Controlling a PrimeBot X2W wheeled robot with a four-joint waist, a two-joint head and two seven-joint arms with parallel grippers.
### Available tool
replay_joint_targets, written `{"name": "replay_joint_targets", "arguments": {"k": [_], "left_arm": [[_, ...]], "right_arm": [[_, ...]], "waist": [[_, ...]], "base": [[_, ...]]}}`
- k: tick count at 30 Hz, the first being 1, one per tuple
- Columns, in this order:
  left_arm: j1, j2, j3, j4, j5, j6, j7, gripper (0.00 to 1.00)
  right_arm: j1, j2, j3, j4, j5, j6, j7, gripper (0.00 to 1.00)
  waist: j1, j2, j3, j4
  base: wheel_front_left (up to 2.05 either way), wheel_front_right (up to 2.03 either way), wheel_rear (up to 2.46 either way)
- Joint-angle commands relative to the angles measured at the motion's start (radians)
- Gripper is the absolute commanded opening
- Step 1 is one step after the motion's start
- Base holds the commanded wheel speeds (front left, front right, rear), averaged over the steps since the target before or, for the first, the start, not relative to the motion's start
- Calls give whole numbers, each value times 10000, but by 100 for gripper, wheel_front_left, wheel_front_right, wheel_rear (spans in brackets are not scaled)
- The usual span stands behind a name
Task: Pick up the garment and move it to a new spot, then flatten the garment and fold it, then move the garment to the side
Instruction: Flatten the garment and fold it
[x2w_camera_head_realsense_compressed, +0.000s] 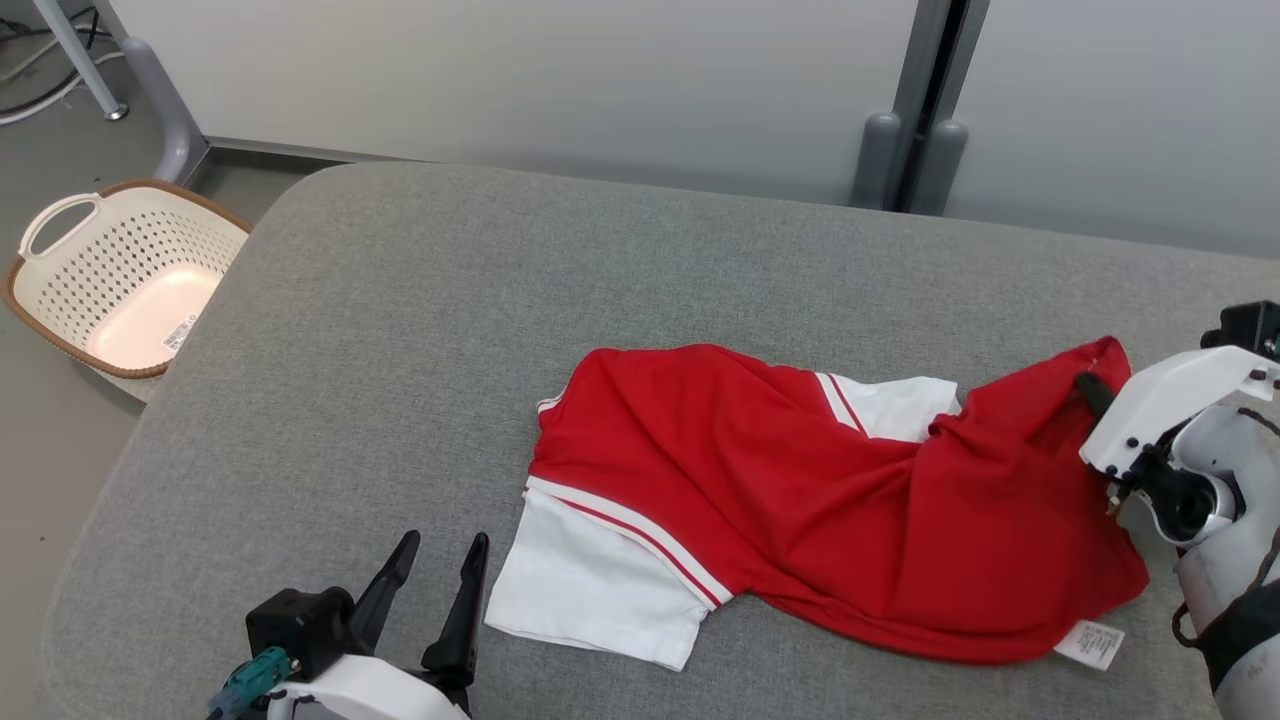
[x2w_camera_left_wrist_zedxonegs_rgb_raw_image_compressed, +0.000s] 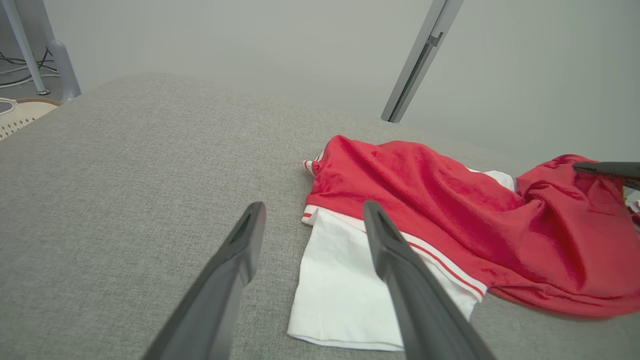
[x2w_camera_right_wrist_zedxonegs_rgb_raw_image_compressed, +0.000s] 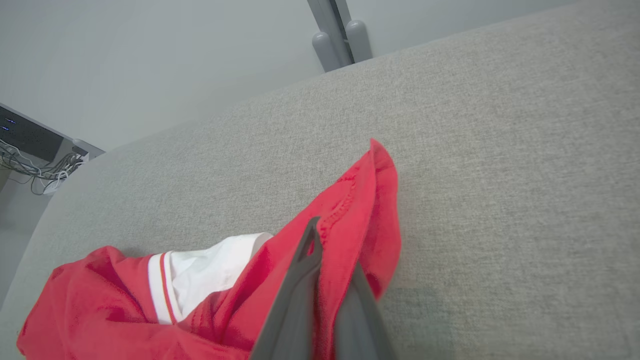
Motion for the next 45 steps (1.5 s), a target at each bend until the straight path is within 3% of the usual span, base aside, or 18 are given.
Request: {"name": "replay_joint_targets", "arguments": {"k": [1,8,9,10,11,19,26,31,39,45], "left_arm": [[-175,37,26,-4,68,-37,-44,100],[-315,28,11,111,78,-68,-49,100],[-331,1,-9,131,77,-76,-47,100],[-338,-22,-25,155,73,-79,-48,100],[-337,-23,-22,167,71,-82,-55,100],[65,140,588,-127,235,82,-208,100],[639,308,1850,-953,725,302,-256,100],[1228,100,2996,-1679,1291,416,-259,100],[2330,-429,3859,-2166,2135,-123,-249,100],[2804,-748,4015,-1900,2492,-482,-250,100]], "right_arm": [[-216,-37,72,-83,12,0,-281,0],[-680,-17,524,405,59,0,-1021,0],[-727,16,573,550,83,0,-1127,22],[-743,46,587,668,119,0,-1272,95],[-738,69,605,744,176,0,-1445,100],[65,3,1250,45,566,0,-3186,100],[1344,-277,2183,-2302,1103,0,-4774,100],[2816,-517,2205,-3637,1260,0,-5611,100],[5410,-165,1435,-5036,999,0,-6034,100],[6383,74,814,-5733,701,0,-6083,100]], "waist": [[0,0,189,61],[0,0,350,72],[0,0,312,52],[0,0,262,25],[0,0,193,-13],[0,0,-730,-682],[0,0,-1385,-1555],[0,0,-1721,-2040],[0,0,-1861,-2493],[0,0,-1890,-2551]], "base": [[0,0,0],[0,0,0],[0,0,0],[0,0,0],[0,0,0],[0,0,0],[0,0,0],[0,0,0],[0,0,0],[0,0,0]]}}
